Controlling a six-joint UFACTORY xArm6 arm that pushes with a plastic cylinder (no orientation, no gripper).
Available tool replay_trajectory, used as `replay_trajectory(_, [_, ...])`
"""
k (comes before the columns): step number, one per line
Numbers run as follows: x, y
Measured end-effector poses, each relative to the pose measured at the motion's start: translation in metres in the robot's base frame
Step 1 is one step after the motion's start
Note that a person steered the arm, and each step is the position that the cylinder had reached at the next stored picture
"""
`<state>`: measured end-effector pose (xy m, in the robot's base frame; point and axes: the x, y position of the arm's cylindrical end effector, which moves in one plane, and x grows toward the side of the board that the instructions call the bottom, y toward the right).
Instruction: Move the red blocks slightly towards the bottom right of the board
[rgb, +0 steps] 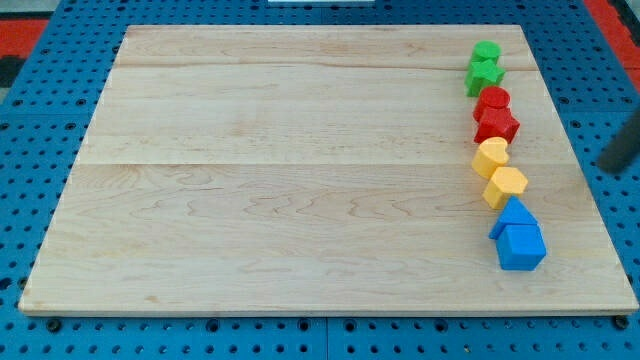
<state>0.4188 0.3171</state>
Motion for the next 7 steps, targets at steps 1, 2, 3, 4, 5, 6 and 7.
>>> replay_trajectory(1, [-0.032, -0.031])
replay_trajectory(2, [-0.029, -0.123])
replay_trajectory(3, [-0.026, -0.171])
replay_trajectory(4, [-0.03, -0.13])
replay_trajectory(5, [-0.03, -0.076])
replay_trajectory(6, [-0.06, -0.033])
replay_trajectory(7, [-0.09, -0.085])
